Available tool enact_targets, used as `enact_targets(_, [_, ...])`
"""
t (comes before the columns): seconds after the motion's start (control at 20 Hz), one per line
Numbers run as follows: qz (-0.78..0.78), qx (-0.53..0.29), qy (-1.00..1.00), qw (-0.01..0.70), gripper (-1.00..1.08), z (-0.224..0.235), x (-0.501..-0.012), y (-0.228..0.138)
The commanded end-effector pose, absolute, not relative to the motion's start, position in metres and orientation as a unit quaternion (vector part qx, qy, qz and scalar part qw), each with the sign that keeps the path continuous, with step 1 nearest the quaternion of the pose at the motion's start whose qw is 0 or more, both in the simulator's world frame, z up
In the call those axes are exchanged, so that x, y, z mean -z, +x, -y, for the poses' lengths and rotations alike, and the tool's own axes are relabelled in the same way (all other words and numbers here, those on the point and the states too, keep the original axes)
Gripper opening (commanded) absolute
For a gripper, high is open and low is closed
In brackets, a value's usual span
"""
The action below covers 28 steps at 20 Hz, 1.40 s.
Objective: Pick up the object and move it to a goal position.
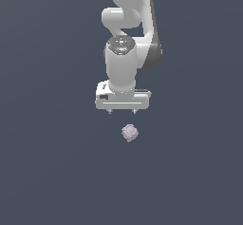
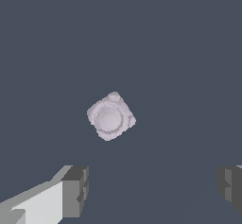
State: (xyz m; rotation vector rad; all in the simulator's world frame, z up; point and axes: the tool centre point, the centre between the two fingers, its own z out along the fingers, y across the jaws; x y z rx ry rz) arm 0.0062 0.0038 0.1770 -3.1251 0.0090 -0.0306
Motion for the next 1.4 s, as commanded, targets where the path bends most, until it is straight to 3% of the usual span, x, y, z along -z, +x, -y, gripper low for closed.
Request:
enact_targets(0.0, [-0.003, 0.010, -1.000, 0.008, 1.00, -0.004, -0.177, 0.006])
enact_targets(0.45, [0.013, -0.004, -1.000, 0.024, 1.00, -0.041, -0.167, -0.004])
enact_targets(1.35, [0.120, -0.002, -0.993, 0.012, 1.00, -0.040, -0.139, 0.012])
